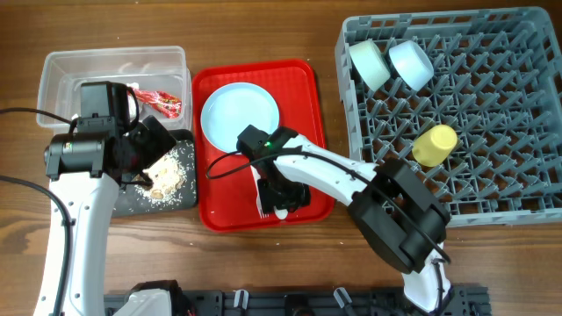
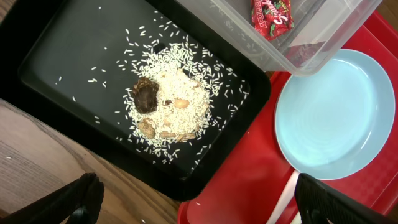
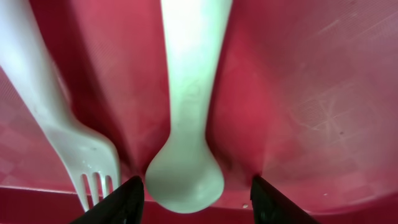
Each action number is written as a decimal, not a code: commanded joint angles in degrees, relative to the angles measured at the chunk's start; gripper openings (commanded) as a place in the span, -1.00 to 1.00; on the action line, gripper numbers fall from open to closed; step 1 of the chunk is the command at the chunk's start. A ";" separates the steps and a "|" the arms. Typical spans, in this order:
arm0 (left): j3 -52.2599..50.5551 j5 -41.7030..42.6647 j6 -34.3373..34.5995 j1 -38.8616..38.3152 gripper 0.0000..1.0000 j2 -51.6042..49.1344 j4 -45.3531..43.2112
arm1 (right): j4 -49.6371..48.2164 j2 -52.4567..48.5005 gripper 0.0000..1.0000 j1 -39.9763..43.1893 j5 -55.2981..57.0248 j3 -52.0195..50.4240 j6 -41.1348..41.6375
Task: Sort waste into correct bins and load items into the dishwasher rack
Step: 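Grasp the white spoon on the red tray with the right gripper, then place the white spoon into the dish rack, then grasp the white fork on the red tray with the right gripper, then place the white fork into the dish rack, then grasp the white plate edge on the red tray with the right gripper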
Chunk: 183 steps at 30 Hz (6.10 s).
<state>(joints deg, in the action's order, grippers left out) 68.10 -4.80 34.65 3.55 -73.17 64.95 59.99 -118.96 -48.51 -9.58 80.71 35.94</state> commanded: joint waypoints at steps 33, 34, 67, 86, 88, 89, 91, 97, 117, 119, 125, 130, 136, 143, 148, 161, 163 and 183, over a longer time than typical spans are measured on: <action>0.15 0.02 0.11 0.33 1.00 0.20 0.07 | 7.28 15.76 -0.12 14.29 10.95 2.12 -7.72; 0.15 0.02 0.11 0.33 0.99 0.20 0.07 | 6.16 15.63 -0.10 14.12 9.40 1.99 -9.07; 0.15 0.07 0.13 0.33 0.99 0.20 0.11 | -17.16 8.46 -0.31 4.98 16.22 -18.47 -2.75; 0.15 0.04 0.13 0.33 1.00 0.20 0.26 | -4.90 37.42 -0.37 29.66 18.58 -17.51 -19.45; 0.15 0.07 0.13 0.33 1.00 0.20 0.24 | -6.29 35.32 -0.35 30.21 16.22 -18.10 -22.32; 0.15 0.04 0.13 0.33 1.00 0.20 0.24 | -7.32 34.75 -0.09 30.21 14.43 -18.10 -23.89; 0.15 0.04 0.13 0.33 0.99 0.20 0.28 | -8.66 34.29 0.02 30.16 14.01 -18.10 -23.76; 0.15 0.04 0.13 0.33 0.99 0.20 0.22 | -11.30 35.71 0.23 29.31 9.05 -14.45 -23.32; 0.15 -3.39 -1.38 8.41 1.00 0.20 1.57 | -33.22 7.89 0.04 -4.28 14.75 -12.94 -0.76; 0.15 -3.39 -1.38 8.41 1.00 0.20 1.55 | -32.41 7.30 -0.01 -4.87 15.96 -12.94 0.98; 0.15 -3.28 -1.36 8.41 1.00 0.20 1.55 | -27.08 5.49 -0.58 -5.75 20.11 -12.87 6.67; 0.15 -3.19 -1.36 8.41 1.00 0.20 1.97 | -27.50 5.51 -0.76 -5.75 20.09 -12.87 7.32; 0.15 -3.19 -1.36 8.41 1.00 0.20 1.95 | -25.16 10.60 -0.91 -5.11 18.60 -12.44 7.52; 0.15 -3.17 -1.36 8.41 1.00 0.20 1.73 | -10.58 35.82 -0.91 9.88 21.79 -12.46 -4.90; 0.15 -3.17 -1.36 8.41 1.00 0.20 1.77 | -7.54 37.11 -0.91 23.76 20.13 -13.90 -16.90; 0.15 -3.19 -1.36 8.41 1.00 0.20 1.73 | -5.88 30.14 -0.17 29.73 20.02 -13.86 -16.50; 0.15 -3.19 -1.36 8.41 1.00 0.20 1.70 | -6.64 30.82 -0.09 29.73 16.28 -9.90 -16.50; 0.15 -3.17 -1.36 8.41 1.00 0.20 1.75 | -42.73 1.44 0.14 12.79 13.75 -5.07 -3.96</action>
<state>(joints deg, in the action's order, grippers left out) 68.10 -7.46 33.74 11.66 -73.17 66.67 17.43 -115.28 -35.53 0.54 75.09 29.30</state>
